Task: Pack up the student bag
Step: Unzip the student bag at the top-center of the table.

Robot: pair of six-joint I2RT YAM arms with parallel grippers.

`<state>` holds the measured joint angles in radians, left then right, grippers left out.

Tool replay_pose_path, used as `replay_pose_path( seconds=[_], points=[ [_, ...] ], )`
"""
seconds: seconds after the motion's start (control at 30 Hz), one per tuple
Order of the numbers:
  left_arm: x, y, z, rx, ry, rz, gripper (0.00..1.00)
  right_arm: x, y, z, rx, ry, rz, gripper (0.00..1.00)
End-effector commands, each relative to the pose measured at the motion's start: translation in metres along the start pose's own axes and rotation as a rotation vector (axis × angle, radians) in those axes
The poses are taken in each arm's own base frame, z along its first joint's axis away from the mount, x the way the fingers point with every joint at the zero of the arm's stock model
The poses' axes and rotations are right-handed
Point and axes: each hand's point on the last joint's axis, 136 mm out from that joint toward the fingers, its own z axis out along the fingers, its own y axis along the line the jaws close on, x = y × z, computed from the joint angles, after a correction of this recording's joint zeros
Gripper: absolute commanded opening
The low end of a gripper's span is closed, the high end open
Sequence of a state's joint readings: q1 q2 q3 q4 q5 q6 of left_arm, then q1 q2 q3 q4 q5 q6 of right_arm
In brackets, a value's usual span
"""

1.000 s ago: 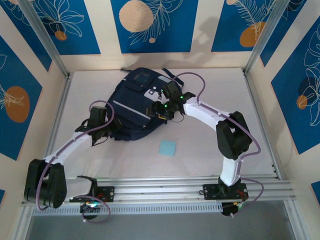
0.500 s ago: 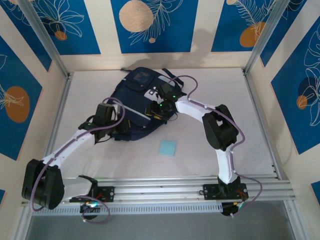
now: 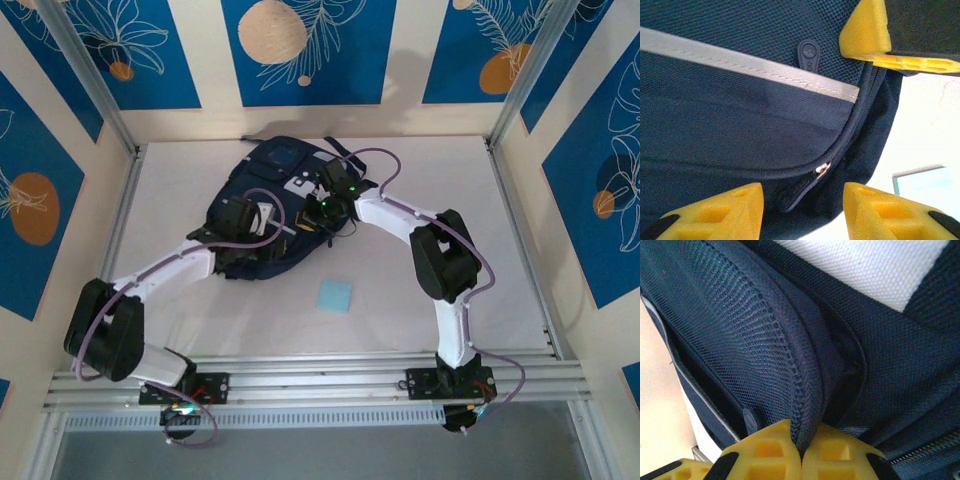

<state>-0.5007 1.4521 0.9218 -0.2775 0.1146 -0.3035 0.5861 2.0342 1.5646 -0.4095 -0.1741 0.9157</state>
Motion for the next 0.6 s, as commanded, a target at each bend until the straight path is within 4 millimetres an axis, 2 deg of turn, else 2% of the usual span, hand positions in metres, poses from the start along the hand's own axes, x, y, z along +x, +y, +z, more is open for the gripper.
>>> replay_pose_path(
  seconds=[0.0,0.2,0.3,0.57],
  points=[
    [-0.007,-0.011,0.011,0.002,-0.002,0.061,0.46,-0.013,0.054,-0.031,-0.167,-0.042,-0.046,0.0],
    [-0.001,-0.001,0.033,-0.043,0.026,0.04,0.44,-0.01,0.057,-0.032,-0.194,-0.025,-0.04,0.0],
    [0.007,-0.002,0.038,-0.042,0.07,0.038,0.42,-0.014,0.054,-0.035,-0.196,-0.037,-0.032,0.0],
    [0.045,0.005,0.024,-0.098,0.176,0.036,0.43,-0.023,0.051,-0.041,-0.201,-0.058,-0.027,0.0]
  ],
)
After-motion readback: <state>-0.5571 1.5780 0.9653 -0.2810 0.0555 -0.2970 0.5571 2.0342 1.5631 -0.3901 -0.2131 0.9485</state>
